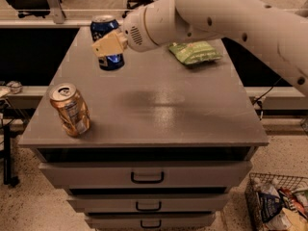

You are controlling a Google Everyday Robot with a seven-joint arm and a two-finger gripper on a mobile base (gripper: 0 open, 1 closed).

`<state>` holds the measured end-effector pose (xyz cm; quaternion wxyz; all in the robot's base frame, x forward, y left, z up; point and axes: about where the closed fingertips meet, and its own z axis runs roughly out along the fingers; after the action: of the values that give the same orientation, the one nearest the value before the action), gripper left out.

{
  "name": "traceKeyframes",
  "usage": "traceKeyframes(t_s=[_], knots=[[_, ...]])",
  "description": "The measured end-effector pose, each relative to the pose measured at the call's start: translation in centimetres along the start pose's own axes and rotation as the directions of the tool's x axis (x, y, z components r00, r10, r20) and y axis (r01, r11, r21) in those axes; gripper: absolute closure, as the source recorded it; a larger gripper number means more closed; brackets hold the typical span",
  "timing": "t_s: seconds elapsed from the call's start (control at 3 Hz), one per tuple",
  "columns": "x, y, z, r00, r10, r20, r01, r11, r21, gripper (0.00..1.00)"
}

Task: Move pepsi can near orange can

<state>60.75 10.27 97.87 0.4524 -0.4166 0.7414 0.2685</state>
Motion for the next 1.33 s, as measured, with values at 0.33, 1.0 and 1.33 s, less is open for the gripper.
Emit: traceKeyframes(t_s=[0.33,1.0,1.33], knots=[[2.6,1.4,0.4,1.0,-0.003,0.01,0.004,0.9948,-0.102,1.0],[5.2,2.6,-0.5,0.997,-0.063,0.049,0.075,0.9546,-0.288,1.0],[6.0,4.2,-1.1,0.991,-0.113,0.068,0.13,0.9222,-0.364,1.0]])
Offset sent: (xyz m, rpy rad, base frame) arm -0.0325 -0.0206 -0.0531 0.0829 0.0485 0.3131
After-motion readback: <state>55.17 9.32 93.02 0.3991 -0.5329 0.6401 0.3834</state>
